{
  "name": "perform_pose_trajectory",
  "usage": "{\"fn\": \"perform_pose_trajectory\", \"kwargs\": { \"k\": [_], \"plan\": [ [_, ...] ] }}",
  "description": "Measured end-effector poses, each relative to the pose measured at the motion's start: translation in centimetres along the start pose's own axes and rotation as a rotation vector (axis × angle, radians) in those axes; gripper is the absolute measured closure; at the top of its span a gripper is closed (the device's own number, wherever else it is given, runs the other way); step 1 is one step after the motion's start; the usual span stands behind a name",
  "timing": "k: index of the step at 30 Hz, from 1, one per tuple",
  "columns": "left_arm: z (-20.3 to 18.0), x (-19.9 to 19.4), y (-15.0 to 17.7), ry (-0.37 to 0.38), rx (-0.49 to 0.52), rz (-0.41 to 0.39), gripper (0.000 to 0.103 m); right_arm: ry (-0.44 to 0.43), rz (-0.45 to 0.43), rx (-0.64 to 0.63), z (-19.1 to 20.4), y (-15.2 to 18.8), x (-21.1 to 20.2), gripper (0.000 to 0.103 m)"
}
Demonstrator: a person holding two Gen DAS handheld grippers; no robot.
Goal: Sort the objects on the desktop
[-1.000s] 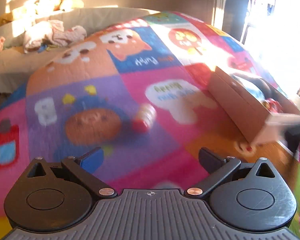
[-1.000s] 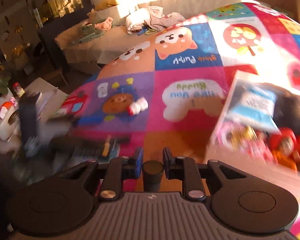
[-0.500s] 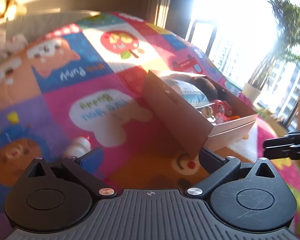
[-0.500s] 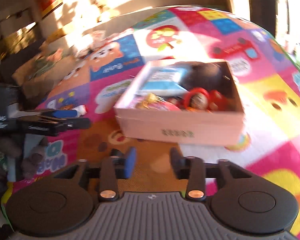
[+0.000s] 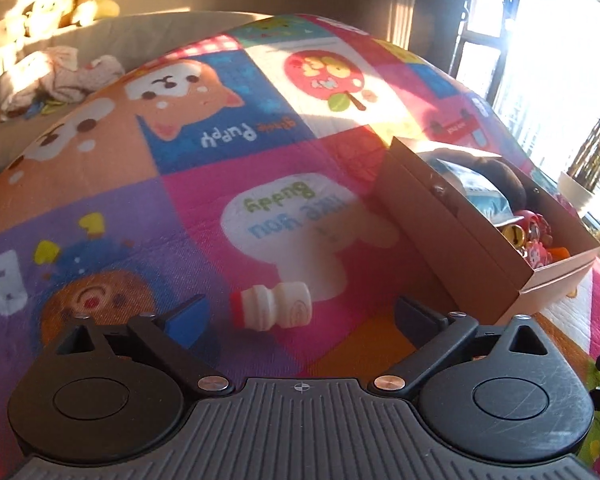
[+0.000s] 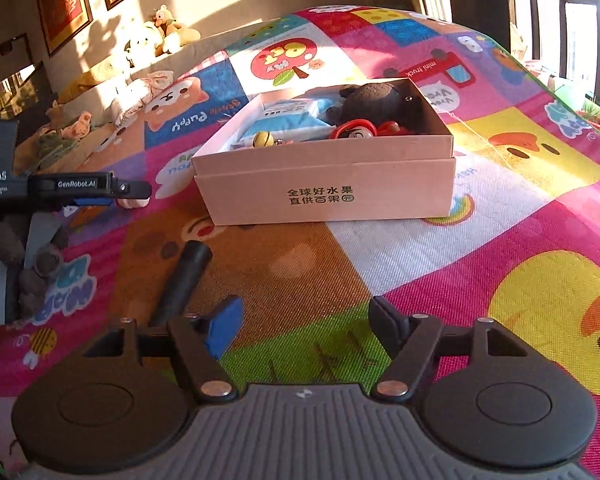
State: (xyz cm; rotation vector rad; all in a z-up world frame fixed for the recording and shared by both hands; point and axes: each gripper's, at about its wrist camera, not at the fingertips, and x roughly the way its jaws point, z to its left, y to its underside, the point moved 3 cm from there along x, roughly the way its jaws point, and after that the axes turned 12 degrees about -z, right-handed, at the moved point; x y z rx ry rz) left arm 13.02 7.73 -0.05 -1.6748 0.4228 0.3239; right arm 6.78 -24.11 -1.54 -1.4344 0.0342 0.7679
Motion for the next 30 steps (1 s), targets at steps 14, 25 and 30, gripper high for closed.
{"fn": "perform_pose_trajectory", "kwargs": {
  "k": [14, 25, 30],
  "plan": [
    [-1.9, -0.6, 0.4, -0.071, 0.073, -0.003, 0.055, 0.014, -0.053, -0.037, 0.8, 0.3, -0.8, 0.024],
    [-6.6, -8.5, 6.2, 0.036, 0.122, 0.022, 0.054, -0.143, -0.020, -0.191, 5.8, -1.0, -1.4, 0.055],
    [-6.2, -8.7, 6.4, 0.039, 0.105, 0.006, 0.052, -0.179, 0.052, -0.300, 8.6, -0.1, 0.1, 0.055]
  ]
}}
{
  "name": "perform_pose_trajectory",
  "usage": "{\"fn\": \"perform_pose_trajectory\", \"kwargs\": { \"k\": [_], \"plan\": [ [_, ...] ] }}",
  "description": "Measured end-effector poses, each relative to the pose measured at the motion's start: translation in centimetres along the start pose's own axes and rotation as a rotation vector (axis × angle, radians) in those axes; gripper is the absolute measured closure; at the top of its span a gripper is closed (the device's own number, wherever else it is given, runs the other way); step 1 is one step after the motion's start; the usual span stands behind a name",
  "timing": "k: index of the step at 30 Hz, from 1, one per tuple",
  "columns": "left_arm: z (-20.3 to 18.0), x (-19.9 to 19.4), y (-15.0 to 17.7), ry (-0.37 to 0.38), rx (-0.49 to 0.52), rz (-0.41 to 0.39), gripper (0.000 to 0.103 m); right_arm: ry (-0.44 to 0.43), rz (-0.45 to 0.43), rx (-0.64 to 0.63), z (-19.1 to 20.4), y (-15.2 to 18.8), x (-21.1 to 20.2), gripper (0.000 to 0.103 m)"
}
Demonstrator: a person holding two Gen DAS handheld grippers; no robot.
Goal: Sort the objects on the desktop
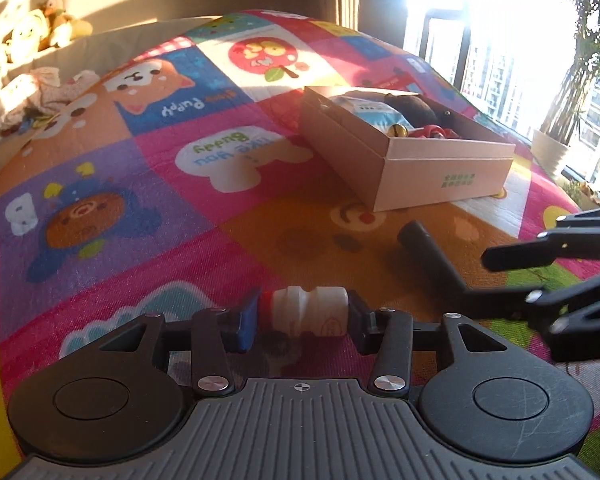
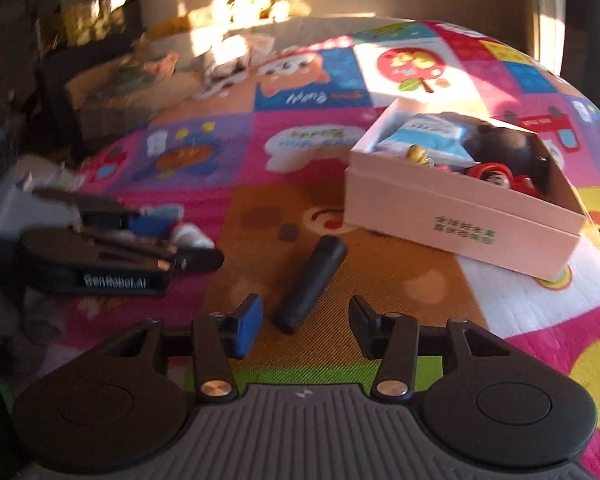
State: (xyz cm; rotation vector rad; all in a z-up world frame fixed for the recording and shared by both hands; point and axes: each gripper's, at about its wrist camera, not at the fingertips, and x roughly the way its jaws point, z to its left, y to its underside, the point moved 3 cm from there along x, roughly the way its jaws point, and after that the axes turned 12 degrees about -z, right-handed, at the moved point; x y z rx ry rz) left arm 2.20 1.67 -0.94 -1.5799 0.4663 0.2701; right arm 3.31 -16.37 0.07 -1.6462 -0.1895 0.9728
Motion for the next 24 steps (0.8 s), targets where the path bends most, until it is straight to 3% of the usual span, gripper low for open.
{"fn": "perform_pose_trajectory", "kwargs": {
  "k": [3, 6, 10, 14, 17, 18, 19, 22, 24],
  "plan": [
    [-0.1, -0.1, 0.1, 0.006, 0.001, -0.005, 0.045, 0.164, -0.046, -0.157, 0.2, -0.2, -0.1, 0.055],
    [-0.1, 0.0, 0.1, 0.015, -0.004, -0.008, 0.039, 0.333, -0.089, -0.181, -1.3, -0.8, -0.7, 0.055],
    [-0.2, 0.0, 0.2, 0.025, -0.007, -0.009, 0.035, 0.353, -0.073, -0.115, -2.6, -0.8, -1.2, 0.050],
    [0.1, 0.0, 0.2, 0.027, -0.027, -0.011, 0.027, 0.213, -0.013, -0.016, -2.3, 0.3, -1.0, 0.042],
    [0.2, 0.0, 0.2, 0.032, -0.037, -0.010, 0.026, 0.277, 0.011, -0.018, -2.8, 1.0, 0.2, 0.042],
    [0.2, 0.0, 0.2, 0.032, -0.037, -0.011, 0.026, 0.293, 0.011, 0.011, -3.4, 1.1, 0.4, 0.045],
    [0.2, 0.0, 0.2, 0.032, -0.037, -0.011, 0.026, 0.297, 0.015, 0.057, -4.3, 1.1, 0.5, 0.058],
    [0.2, 0.0, 0.2, 0.033, -0.038, -0.010, 0.025, 0.277, 0.025, 0.154, -6.0, 1.1, 0.6, 0.081],
    [0.2, 0.0, 0.2, 0.036, -0.039, -0.008, 0.024, 0.264, 0.023, 0.134, -6.1, 0.9, 0.6, 0.085]
  ]
}}
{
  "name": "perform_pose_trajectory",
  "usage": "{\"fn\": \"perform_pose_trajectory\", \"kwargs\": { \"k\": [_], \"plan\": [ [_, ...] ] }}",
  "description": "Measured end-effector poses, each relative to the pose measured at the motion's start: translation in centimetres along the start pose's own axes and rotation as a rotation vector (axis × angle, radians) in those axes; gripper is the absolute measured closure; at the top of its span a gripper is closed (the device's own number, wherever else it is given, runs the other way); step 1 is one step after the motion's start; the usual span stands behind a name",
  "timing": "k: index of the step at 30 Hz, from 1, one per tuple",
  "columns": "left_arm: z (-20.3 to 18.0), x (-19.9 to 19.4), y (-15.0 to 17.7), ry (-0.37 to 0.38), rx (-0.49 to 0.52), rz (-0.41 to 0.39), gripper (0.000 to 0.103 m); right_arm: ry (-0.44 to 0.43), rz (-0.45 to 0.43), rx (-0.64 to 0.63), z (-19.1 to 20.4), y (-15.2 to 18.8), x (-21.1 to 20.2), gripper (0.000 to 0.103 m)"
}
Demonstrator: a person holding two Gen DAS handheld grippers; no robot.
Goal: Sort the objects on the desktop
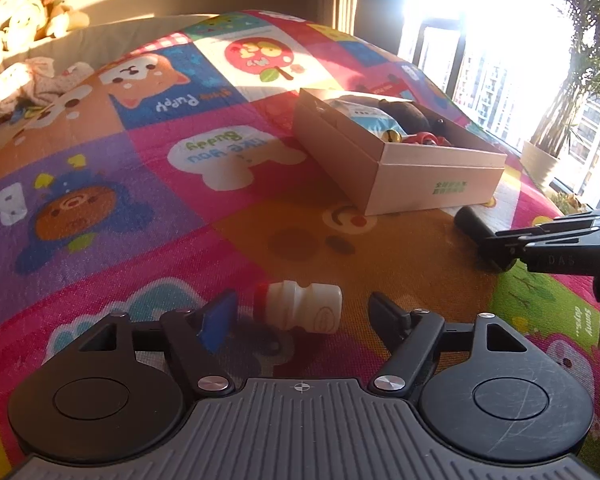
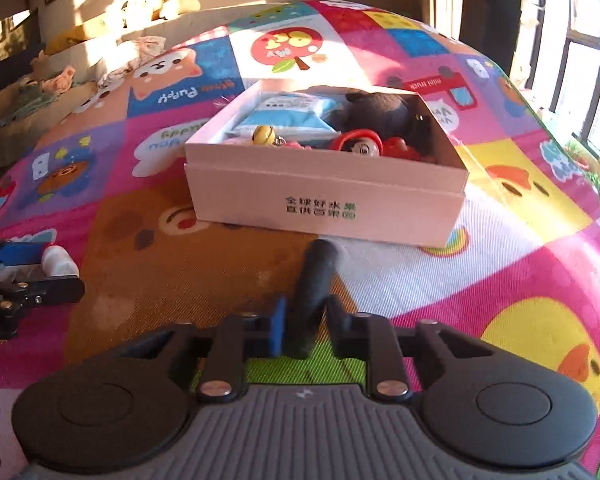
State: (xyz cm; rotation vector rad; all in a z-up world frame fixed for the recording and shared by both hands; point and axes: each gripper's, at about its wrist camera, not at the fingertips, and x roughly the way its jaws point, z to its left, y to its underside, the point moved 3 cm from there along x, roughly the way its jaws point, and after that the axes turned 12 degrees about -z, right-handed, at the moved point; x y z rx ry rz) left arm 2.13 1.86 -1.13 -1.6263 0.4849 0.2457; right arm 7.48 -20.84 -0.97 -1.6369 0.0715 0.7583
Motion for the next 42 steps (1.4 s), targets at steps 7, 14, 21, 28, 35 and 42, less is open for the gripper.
{"fn": "perform_pose_trajectory", "kwargs": {
  "k": [7, 14, 21, 28, 35, 42],
  "plan": [
    [-0.1, 0.0, 0.0, 0.005, -0.001, 0.001, 0.022, -0.145, -0.052, -0.380, 5.0, -1.2, -0.7, 0.085],
    [0.0, 0.1, 0.0, 0.006, -0.003, 0.001, 0.021, -0.220, -0.187, -0.735, 8.6, -2.1, -0.4, 0.082],
    [0.1, 0.2, 0.0, 0.022, -0.015, 0.001, 0.018, 0.069, -0.185, -0.765, 6.5, -1.3, 1.2, 0.053],
    [0.2, 0.1, 0.0, 0.026, -0.021, 0.000, 0.017, -0.041, -0.072, -0.338, 3.9, -2.6, 0.1, 0.044],
    [0.2, 0.1, 0.0, 0.018, -0.024, -0.002, 0.015, 0.209, -0.146, -0.371, 3.3, -1.9, 2.0, 0.037],
    [0.3, 0.1, 0.0, 0.024, -0.030, -0.002, 0.014, 0.083, -0.111, -0.010, 2.4, -2.9, 1.3, 0.015]
  ]
}}
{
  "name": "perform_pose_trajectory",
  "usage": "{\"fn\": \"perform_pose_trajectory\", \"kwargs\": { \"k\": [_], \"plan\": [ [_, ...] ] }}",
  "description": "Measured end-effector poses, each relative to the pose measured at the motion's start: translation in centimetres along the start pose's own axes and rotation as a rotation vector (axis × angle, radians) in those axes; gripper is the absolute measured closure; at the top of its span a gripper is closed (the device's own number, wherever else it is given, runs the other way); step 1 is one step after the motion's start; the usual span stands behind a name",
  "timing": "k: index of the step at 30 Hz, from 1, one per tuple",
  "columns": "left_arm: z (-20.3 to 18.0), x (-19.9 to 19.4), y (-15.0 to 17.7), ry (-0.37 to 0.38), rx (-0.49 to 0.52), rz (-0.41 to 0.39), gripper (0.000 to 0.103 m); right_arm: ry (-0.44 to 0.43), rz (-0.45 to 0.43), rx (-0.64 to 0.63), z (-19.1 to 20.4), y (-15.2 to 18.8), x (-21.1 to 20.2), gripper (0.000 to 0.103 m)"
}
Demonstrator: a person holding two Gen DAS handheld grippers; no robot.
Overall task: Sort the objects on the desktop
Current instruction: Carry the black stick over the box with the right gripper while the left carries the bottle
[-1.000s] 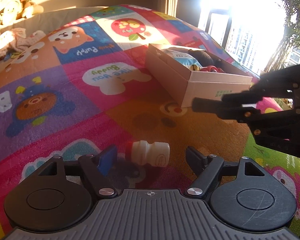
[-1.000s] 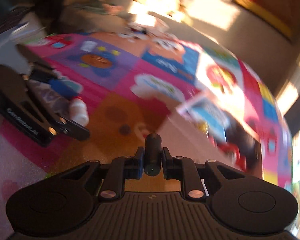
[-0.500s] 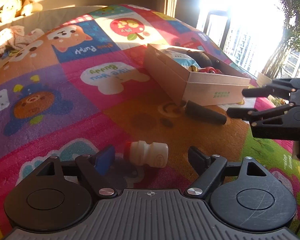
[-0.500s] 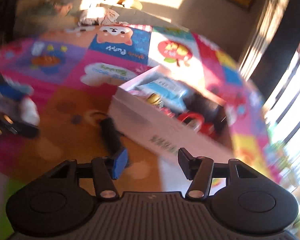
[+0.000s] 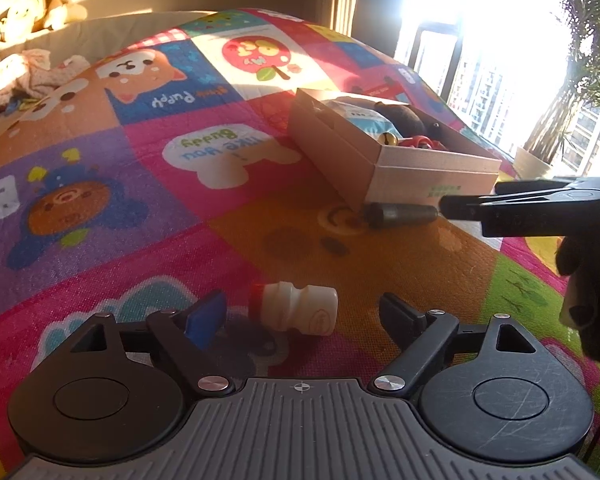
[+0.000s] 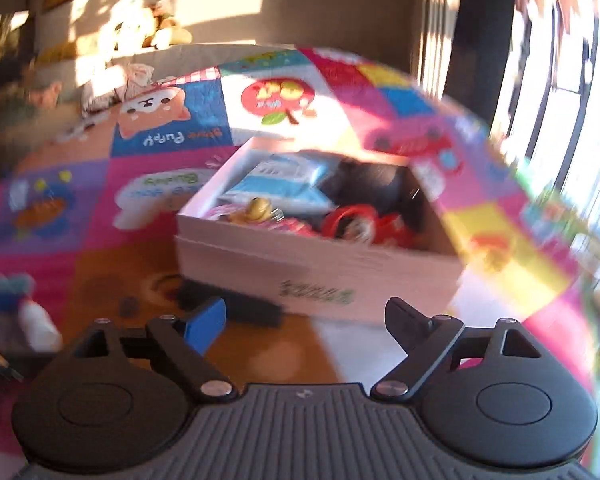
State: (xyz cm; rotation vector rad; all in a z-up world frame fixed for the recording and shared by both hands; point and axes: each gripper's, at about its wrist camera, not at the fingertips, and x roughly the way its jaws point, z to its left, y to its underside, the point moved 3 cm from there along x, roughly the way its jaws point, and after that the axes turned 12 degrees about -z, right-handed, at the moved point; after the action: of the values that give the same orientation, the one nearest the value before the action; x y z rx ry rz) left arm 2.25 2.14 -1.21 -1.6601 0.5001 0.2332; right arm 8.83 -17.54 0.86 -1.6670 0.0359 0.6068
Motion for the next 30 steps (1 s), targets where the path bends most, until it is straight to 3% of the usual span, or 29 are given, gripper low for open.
{"fn": "perform_pose_trajectory", "kwargs": {
  "k": [5, 8, 9, 11, 12, 20, 26, 28, 30],
  "plan": [
    [0.0, 0.0, 0.0, 0.001, -0.006, -0.002, 0.014, -0.054, 0.143, 0.181, 1.1, 0.9, 3.6, 0.011],
    [0.0, 0.1, 0.0, 0.006, -0.012, -0.002, 0.013, -0.025, 0.130, 0.203, 2.0, 0.7, 4.9, 0.005],
    [0.1, 0.0, 0.0, 0.008, -0.013, -0.002, 0.011, -0.035, 0.130, 0.209, 2.3, 0.6, 5.2, 0.008],
    [0.1, 0.0, 0.0, 0.012, -0.014, -0.001, 0.010, -0.036, 0.118, 0.171, 2.9, 0.5, 5.2, 0.026],
    [0.1, 0.0, 0.0, 0.011, -0.013, 0.000, 0.010, -0.035, 0.115, 0.133, 3.2, 0.5, 5.2, 0.028],
    [-0.8, 0.4, 0.0, -0.045, 0.062, 0.023, 0.011, -0.115, 0.060, 0.106, 1.1, 0.6, -0.6, 0.028],
    [-1.4, 0.8, -0.2, -0.096, 0.099, 0.034, 0.027, -0.156, -0.050, 0.016, -0.6, 0.9, -7.5, 0.028],
    [-1.7, 0.7, -0.3, -0.103, 0.115, 0.032, 0.044, -0.166, -0.070, -0.002, -1.1, 1.1, -9.2, 0.028],
    [-2.1, 0.3, -0.3, -0.097, 0.122, 0.032, 0.055, -0.179, -0.085, -0.024, -1.4, 1.3, -10.7, 0.028]
  ]
}}
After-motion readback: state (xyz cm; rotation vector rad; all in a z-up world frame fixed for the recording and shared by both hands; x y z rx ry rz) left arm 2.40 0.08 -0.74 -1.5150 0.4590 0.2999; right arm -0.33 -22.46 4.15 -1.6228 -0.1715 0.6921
